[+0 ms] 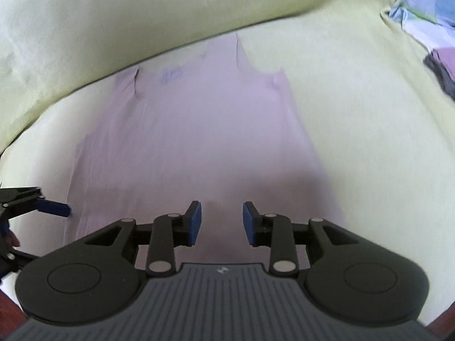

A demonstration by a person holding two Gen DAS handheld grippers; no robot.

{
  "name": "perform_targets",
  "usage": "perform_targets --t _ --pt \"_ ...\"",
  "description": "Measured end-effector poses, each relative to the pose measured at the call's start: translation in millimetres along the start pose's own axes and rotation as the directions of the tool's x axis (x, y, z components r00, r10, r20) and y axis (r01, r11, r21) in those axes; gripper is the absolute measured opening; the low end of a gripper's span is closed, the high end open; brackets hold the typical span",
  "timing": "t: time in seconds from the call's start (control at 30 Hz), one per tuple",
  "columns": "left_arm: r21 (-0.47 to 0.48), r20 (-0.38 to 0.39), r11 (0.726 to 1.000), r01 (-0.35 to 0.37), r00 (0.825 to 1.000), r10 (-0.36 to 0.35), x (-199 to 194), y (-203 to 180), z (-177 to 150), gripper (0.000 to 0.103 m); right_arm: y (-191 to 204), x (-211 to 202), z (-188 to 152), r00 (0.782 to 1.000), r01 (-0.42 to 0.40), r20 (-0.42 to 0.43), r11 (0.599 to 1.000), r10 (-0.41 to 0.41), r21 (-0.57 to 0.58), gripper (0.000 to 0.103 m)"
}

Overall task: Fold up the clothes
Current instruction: 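Open the right gripper and release the smoothed shirt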

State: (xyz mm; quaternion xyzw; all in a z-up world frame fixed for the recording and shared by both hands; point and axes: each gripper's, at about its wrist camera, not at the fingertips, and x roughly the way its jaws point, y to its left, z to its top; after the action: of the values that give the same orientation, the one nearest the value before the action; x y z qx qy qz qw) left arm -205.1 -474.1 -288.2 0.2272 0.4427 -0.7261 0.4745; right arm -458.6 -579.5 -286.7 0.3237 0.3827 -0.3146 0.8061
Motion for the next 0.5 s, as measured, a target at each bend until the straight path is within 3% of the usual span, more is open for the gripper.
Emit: perform_targets --t 0.1,0.23,0.4,0.5 --pt "0.015 0.053 1.000 -0.015 0.998 0.014 -3 -2 -11 0.102 -11 4 -24 1.000 -0.011 0.027 1.000 0.011 -0.023 0.028" --pt "0.039 0.093 0.993 -0.112 0.990 0.108 -9 -11 -32 0.102 -30 -5 -45 0.991 -0.037 0.129 0.997 0.046 -0.069 0.028" --pt "0.013 0.165 0.982 -0.188 0.969 0.184 -21 -23 -59 0.102 -49 -18 -68 0.977 -0.011 0.210 0.997 0.027 -0.074 0.028" --pt "-0.054 0.199 0.967 -0.250 0.946 0.256 -28 -34 -67 0.103 -51 -35 -70 0.969 0.013 0.247 0.999 -0.002 -0.042 0.034"
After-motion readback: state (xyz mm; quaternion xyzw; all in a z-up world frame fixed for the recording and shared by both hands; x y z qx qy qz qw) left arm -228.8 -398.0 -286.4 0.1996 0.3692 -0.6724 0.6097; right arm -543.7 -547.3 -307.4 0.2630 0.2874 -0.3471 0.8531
